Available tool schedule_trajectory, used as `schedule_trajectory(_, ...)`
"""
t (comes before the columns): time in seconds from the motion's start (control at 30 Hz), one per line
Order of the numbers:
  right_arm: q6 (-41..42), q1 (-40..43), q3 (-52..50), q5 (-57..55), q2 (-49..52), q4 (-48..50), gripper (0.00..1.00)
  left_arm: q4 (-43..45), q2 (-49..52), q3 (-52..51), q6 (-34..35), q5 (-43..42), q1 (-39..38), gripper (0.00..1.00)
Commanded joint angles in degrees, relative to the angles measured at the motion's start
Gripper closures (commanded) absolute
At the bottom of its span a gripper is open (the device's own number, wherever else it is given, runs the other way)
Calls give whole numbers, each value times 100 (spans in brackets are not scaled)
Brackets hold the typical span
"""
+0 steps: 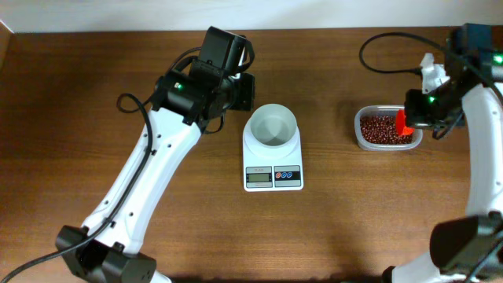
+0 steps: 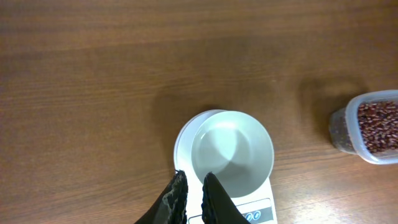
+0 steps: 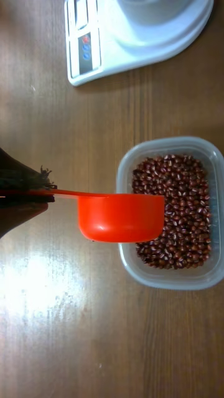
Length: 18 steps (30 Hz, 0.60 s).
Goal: Scoop item into bowl and weigh 50g on scale
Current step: 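Move the scoop with the right gripper into the bean tub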
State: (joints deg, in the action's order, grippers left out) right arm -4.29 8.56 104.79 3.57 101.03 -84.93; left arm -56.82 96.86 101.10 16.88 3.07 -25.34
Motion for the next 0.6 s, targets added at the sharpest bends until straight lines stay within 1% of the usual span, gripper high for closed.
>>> schedule_trajectory(0.0, -177, 9, 96, -129, 424, 92, 96, -57, 326, -17, -76, 149, -17, 88)
schedule_trajectory(0.27, -258, 9, 96, -127, 1335, 610, 96, -52, 804, -17, -76, 149, -17, 90)
schedule_trajectory(0.57, -258, 9, 85, -129, 1906, 704, 96, -46, 918, -17, -76, 149, -17, 91)
